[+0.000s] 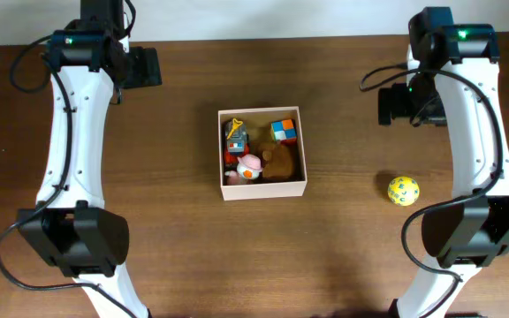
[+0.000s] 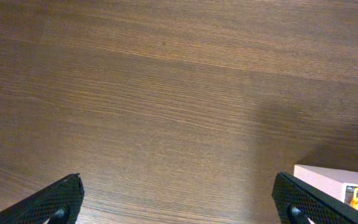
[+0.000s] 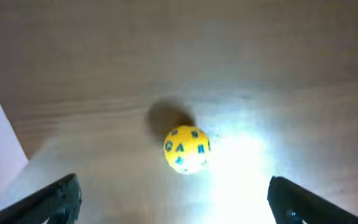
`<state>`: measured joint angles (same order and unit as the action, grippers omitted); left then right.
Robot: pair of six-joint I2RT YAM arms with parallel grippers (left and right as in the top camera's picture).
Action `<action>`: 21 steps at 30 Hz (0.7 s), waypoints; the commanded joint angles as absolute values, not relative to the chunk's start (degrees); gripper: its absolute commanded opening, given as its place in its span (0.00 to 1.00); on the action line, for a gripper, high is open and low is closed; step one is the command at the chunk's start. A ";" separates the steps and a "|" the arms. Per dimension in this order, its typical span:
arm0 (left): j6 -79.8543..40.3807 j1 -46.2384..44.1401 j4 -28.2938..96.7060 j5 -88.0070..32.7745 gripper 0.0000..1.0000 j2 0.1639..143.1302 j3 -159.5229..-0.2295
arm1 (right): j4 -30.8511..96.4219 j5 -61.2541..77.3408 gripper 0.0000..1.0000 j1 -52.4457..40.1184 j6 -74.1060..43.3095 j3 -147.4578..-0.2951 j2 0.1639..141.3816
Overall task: Pack container
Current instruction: 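Move the right gripper down over the yellow lettered ball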
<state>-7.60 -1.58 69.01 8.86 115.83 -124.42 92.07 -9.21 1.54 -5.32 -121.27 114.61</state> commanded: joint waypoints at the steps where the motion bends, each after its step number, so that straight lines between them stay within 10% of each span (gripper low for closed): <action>1: -8.32 -1.61 69.06 9.28 0.99 116.16 -125.29 | 92.68 -9.19 0.99 2.31 -8.21 -122.02 114.37; 21: -8.32 -1.58 69.06 9.28 0.99 116.16 -125.29 | 84.16 -5.04 0.99 9.41 -8.29 -101.95 109.71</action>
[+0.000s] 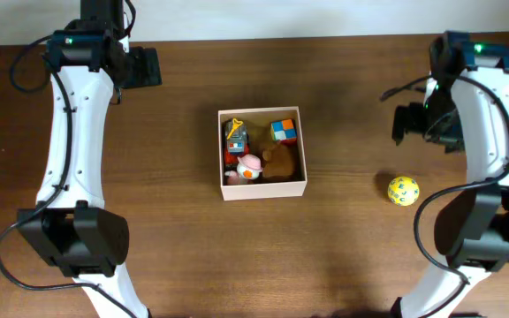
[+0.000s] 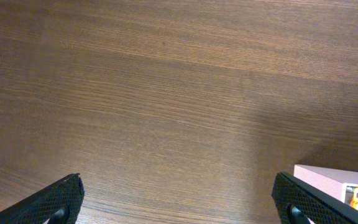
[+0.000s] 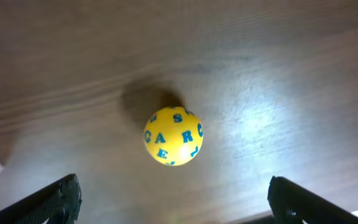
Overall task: Pack container
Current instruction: 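Move the right gripper down over the yellow lettered ball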
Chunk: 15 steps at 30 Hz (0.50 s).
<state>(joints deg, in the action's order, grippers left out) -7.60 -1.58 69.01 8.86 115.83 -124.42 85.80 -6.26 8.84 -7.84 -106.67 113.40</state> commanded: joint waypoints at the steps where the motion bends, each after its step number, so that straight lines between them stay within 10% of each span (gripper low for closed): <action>1: -8.32 -1.61 69.06 9.28 0.99 116.16 -125.29 | 81.52 -3.86 0.99 9.47 -7.66 -98.45 108.49; 15: -8.32 -1.61 69.06 9.28 0.99 116.16 -125.29 | 61.65 -1.85 1.00 10.24 -7.31 -71.79 104.60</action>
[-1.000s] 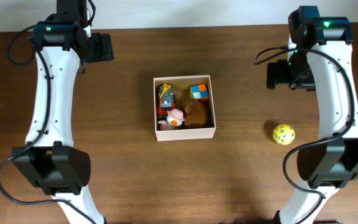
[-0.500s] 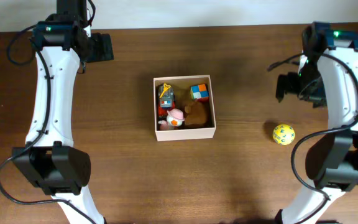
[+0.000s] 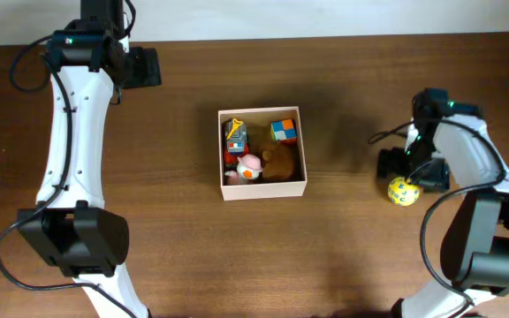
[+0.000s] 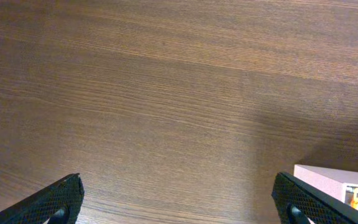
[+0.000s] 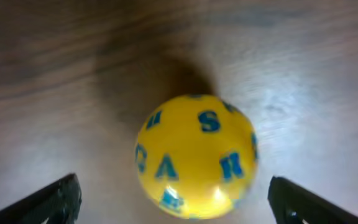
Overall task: Pack container
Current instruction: 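Move the right gripper down over the yellow lettered ball, then close the right gripper on the yellow ball and lift it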
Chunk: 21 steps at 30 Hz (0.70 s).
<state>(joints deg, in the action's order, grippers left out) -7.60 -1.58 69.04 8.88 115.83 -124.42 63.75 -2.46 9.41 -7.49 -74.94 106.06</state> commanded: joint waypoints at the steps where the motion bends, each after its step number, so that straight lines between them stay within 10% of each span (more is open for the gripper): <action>1: -8.32 -1.61 69.06 9.28 0.99 116.16 -125.29 | 60.49 -1.67 0.97 10.55 -6.96 -70.98 104.60; 12: -8.32 -1.61 69.06 9.28 0.99 116.16 -125.29 | 54.98 1.56 0.79 14.41 -3.84 -68.23 104.60; 21: -8.32 -1.61 69.06 9.28 0.99 116.16 -125.29 | 52.40 2.44 0.40 15.03 -1.91 -68.18 104.62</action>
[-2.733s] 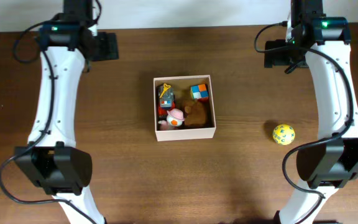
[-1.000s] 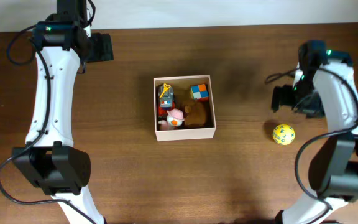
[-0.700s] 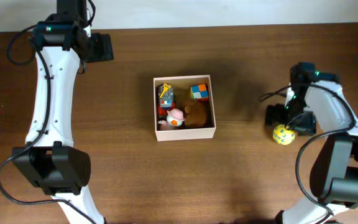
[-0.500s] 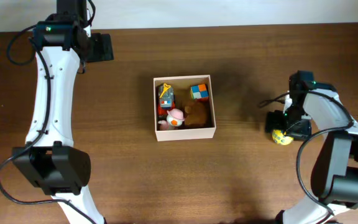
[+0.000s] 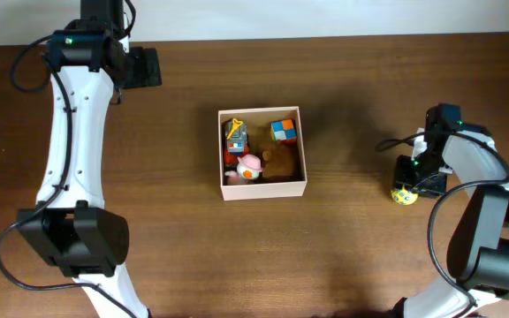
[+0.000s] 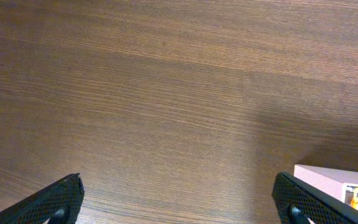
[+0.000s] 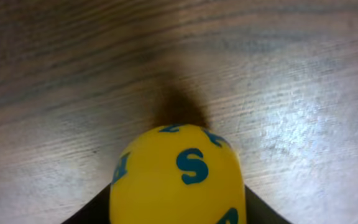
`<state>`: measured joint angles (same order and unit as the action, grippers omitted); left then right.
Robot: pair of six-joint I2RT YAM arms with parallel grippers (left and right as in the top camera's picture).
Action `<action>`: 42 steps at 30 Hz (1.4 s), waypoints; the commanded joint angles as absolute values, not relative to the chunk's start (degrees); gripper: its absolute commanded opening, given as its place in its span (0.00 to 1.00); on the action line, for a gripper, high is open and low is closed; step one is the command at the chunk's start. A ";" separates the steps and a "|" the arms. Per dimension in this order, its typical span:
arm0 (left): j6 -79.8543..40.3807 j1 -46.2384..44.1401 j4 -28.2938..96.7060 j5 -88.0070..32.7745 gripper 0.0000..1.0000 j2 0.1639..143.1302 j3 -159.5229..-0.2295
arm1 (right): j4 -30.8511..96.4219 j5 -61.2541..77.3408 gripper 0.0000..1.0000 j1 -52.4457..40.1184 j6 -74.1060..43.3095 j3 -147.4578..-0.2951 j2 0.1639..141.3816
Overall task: Pack container
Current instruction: 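Close the right gripper on the yellow ball and lift it, then carry the yellow ball left over the box and lower it inside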
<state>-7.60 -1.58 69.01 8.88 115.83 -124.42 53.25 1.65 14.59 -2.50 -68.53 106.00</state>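
A yellow ball with blue letters (image 7: pixel 178 174) lies on the wooden table at the right (image 5: pixel 403 196). My right gripper (image 7: pixel 178 213) is down over it, its dark fingers pressed against both sides of the ball. The white box (image 5: pixel 263 189) stands mid-table holding a colour cube (image 5: pixel 282 131), a pink-and-white toy (image 5: pixel 249 166), a brown plush (image 5: pixel 279 162) and a small figure (image 5: pixel 235 137). My left gripper (image 6: pixel 179 211) hangs open over bare table at the far left (image 5: pixel 144 67); a corner of the box (image 6: pixel 334 177) shows at its right.
The table's far edge meets a white wall at the top of the overhead view. Brown tabletop (image 5: pixel 352 238) lies between the box and the ball. The two arms' bases stand at the near left and near right.
My right gripper has come lower onto the ball and its fingers have shut in from wide apart to touch both sides of it. The left arm has not moved.
My right gripper was open high at the back right, the ball lying on the table ahead of it. It then stood nearer the ball, then just above it with fingers wide. Now it is shut on the ball. The left arm and box stayed put.
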 commanded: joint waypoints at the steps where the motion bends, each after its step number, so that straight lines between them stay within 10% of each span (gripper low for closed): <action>1: -8.32 -1.61 69.06 9.28 0.99 116.16 -125.29 | 52.45 2.50 0.32 15.03 -1.89 -68.18 104.62; 5: -8.32 -1.58 69.06 9.28 0.99 116.16 -125.29 | 52.58 3.49 0.18 15.03 -1.91 -68.79 104.60; 24: -8.32 -1.58 69.06 9.28 0.99 116.16 -125.29 | 62.54 15.66 0.19 -6.70 4.29 -107.79 104.60; 42: -8.32 -1.61 69.06 9.28 0.99 116.16 -125.29 | 50.72 15.94 0.04 -23.29 4.29 -108.53 110.85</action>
<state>-7.60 -1.58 69.06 8.86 115.83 -124.42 51.13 15.38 -22.61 3.73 -107.81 107.98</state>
